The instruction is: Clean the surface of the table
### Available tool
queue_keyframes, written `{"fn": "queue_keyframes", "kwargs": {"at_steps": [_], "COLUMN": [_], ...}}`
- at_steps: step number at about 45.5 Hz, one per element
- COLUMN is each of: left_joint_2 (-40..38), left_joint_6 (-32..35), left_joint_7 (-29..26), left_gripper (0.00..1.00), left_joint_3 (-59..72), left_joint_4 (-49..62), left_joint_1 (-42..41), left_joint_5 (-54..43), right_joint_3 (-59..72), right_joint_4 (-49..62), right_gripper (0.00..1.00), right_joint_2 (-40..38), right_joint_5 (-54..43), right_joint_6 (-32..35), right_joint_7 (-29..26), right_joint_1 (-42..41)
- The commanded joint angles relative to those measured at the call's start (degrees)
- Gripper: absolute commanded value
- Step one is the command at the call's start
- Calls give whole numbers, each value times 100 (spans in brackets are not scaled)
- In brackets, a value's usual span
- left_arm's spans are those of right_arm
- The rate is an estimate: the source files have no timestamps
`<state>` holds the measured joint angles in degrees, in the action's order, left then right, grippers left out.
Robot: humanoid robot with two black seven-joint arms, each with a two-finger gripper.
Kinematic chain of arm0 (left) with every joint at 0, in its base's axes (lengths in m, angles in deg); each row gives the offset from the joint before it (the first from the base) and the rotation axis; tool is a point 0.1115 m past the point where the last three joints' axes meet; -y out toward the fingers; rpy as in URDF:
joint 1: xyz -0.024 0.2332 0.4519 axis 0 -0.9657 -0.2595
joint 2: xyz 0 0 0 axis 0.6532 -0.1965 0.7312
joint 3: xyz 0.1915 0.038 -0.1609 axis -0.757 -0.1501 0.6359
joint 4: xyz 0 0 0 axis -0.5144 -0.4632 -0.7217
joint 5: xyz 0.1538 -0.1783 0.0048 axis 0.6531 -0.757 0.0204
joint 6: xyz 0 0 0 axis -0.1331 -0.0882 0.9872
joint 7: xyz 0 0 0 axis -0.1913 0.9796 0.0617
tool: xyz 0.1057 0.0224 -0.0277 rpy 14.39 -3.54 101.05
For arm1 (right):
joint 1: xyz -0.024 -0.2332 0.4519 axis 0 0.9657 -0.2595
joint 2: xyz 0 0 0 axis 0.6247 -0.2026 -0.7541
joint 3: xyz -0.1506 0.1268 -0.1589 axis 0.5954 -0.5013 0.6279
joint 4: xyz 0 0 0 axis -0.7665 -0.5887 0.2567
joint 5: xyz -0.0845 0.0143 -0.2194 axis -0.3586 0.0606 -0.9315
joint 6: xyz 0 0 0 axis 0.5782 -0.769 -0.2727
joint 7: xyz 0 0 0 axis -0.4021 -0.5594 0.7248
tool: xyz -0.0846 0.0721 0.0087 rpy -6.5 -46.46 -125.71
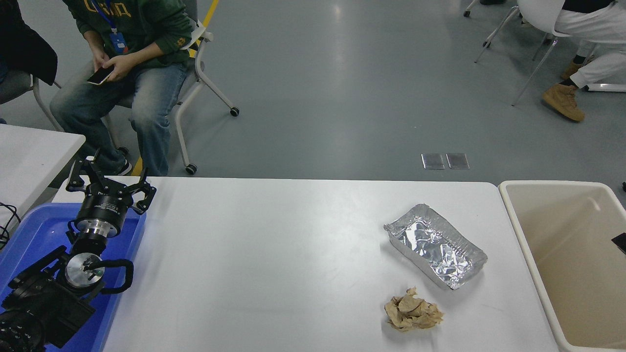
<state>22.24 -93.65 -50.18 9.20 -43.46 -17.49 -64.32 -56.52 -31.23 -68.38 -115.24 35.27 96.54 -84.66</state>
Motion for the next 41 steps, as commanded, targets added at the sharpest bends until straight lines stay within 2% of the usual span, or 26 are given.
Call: {"fn": "queue_keyframes", "kwargs": {"at_steps": [1, 41], "left_joint_2": [0, -8], "left_joint_6": [0, 0], "left_joint_7": [-3, -3], "left_gripper": [100, 100], "left_joint_3": [0, 18], "left_joint_4": [0, 0], "left_joint_1": [0, -9], "left_joint_5": [-1, -1], "right_joint_3": [1, -87], "right_joint_4": [-7, -25], "right_gripper": [98, 98], "right_joint_2": [3, -217], "right_joint_5": [66, 567], "right_joint_6": [1, 88], "right_joint_7": [3, -6], "right_joint_1": [1, -473]}}
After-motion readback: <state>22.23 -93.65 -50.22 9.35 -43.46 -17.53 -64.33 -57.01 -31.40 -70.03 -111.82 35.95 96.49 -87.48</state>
